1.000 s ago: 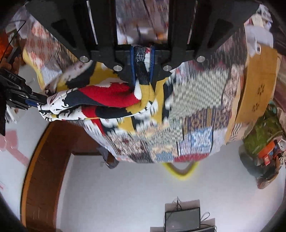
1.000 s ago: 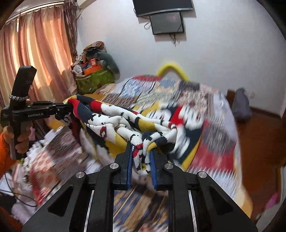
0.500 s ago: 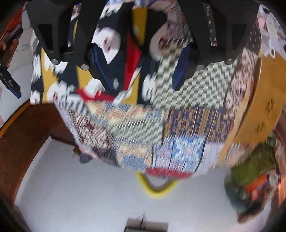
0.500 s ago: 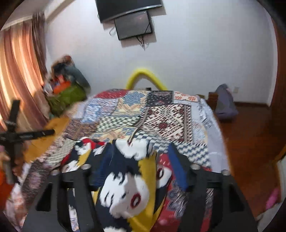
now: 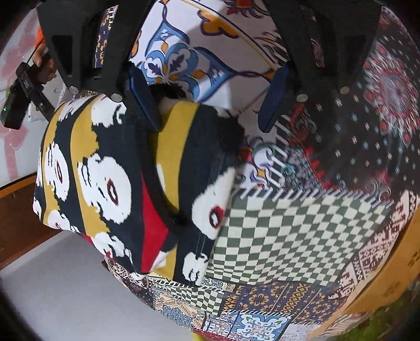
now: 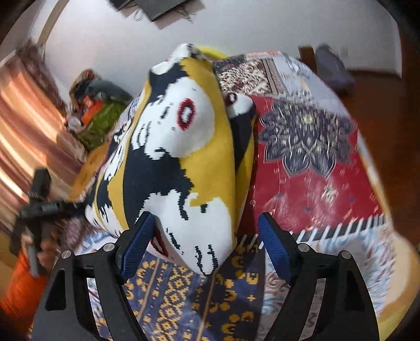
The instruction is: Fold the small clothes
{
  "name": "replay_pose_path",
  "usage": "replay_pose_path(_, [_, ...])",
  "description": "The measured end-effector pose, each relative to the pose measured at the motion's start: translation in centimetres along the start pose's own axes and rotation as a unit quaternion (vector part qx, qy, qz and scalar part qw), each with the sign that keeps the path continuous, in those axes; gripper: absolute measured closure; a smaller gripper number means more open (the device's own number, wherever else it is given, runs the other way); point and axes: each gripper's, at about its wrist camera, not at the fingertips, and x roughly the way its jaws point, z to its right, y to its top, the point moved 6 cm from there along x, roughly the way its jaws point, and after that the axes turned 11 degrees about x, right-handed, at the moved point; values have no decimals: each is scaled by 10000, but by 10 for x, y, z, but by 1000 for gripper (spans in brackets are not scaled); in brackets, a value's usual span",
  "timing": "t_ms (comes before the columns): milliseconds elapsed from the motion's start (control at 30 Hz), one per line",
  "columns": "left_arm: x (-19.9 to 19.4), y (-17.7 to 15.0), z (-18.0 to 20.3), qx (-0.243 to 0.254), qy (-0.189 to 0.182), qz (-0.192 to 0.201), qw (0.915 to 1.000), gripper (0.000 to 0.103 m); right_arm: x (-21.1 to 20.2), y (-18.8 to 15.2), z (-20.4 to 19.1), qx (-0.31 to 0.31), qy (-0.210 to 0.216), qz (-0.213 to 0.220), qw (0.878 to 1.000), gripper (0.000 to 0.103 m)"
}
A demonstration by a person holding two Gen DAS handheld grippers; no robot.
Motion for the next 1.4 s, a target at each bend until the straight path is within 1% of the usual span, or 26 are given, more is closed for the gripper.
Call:
replay_pose_path(33, [-2, -3, 2, 6, 20, 44, 10000, 27, 3, 0, 3, 173, 88, -81, 9998, 25])
replay_pose_path(100, [-10, -10, 7, 53, 54, 122, 9999, 27, 9, -3, 3, 359, 285, -206, 9987, 40])
replay_pose_path(133, [-16, -14, 9, 88, 95, 180, 9998, 27, 10, -5, 2, 389, 395, -277, 9981, 49])
replay_pose_path(200, [-30, -22, 12, 147, 165, 283, 9994, 27, 11, -9, -1, 388, 404, -311, 9979, 59])
replay_pose_path(233, [-36, -26, 14, 188, 203, 313, 9991, 27, 11, -11, -3, 400, 455, -329, 9976, 71])
replay_pose_path(267, [-44, -31, 17, 247, 192, 347, 9989, 27, 9, -13, -5, 433, 449, -345, 9975, 77])
replay_pose_path(367, [-56, -53, 29, 364, 55, 315, 9988, 26, 4, -29, -19, 268, 435, -390, 9979, 84])
replay_pose_path(433, [-61, -66, 36, 474, 90, 268, 9985, 26, 2, -47, -33, -8, 377, -443, 9983, 85])
replay_pose_path(500, [-65, -78, 45, 620, 120, 266, 9976, 26, 1, -64, -47, -149, 468, -530, 9974, 86])
replay_pose_path(533, [-68, -86, 50, 681, 103, 251, 9973, 26, -2, -78, -58, -197, 589, -617, 9962, 87])
replay_pose_path(667, [-79, -105, 59, 701, -33, 282, 9971, 26, -4, -118, -95, -448, 844, -841, 9919, 90])
replay_pose_path(767, [-96, -115, 56, 592, -97, 422, 9973, 26, 0, -138, -121, -443, 1192, -1046, 9863, 91])
replay_pose_path(833, [-106, -120, 51, 525, -96, 494, 9973, 26, 0, -153, -142, -614, 1380, -1104, 9824, 91])
replay_pose_path(867, [-111, -122, 49, 505, -77, 522, 9973, 26, -1, -158, -151, -766, 1382, -1095, 9814, 91])
replay_pose_path(900, [-115, -124, 47, 486, -38, 550, 9973, 26, -2, -160, -157, -833, 1380, -1126, 9805, 88])
replay_pose_path(967, [-119, -125, 44, 474, 27, 575, 9972, 26, -4, -154, -157, -866, 1199, -1100, 9829, 86])
replay_pose_path(1067, [-122, -122, 43, 502, 131, 599, 9969, 26, -22, -142, -151, -947, 1111, -998, 9842, 86])
replay_pose_path(1100, [-123, -121, 44, 531, 142, 616, 9966, 26, -29, -135, -148, -989, 1089, -924, 9848, 86])
replay_pose_path(1133, [-122, -119, 47, 576, 145, 627, 9963, 26, -43, -127, -145, -1066, 1045, -740, 9860, 85])
replay_pose_path(1167, [-120, -117, 48, 617, 140, 626, 9960, 26, -57, -122, -144, -1146, 973, -520, 9873, 81])
replay_pose_path(1200, [-116, -114, 48, 640, 135, 614, 9960, 26, -69, -109, -141, -1227, 862, -249, 9884, 76])
replay_pose_path(1267, [-108, -109, 55, 697, 112, 573, 9959, 26, -85, -85, -136, -1375, 603, 258, 9883, 48])
replay_pose_path(1300, [-104, -108, 60, 735, 87, 538, 9958, 26, -89, -67, -132, -1485, 380, 553, 9866, 46])
replay_pose_path(1333, [-100, -106, 62, 763, 71, 505, 9958, 26, -88, -59, -131, -1521, 222, 669, 9859, 45])
replay_pose_path(1367, [-94, -105, 68, 796, 65, 464, 9957, 26, -83, -49, -126, -1551, 62, 713, 9853, 45])
replay_pose_path(1400, [-90, -103, 72, 833, 70, 435, 9956, 26, -77, -43, -120, -1522, -26, 659, 9861, 45])
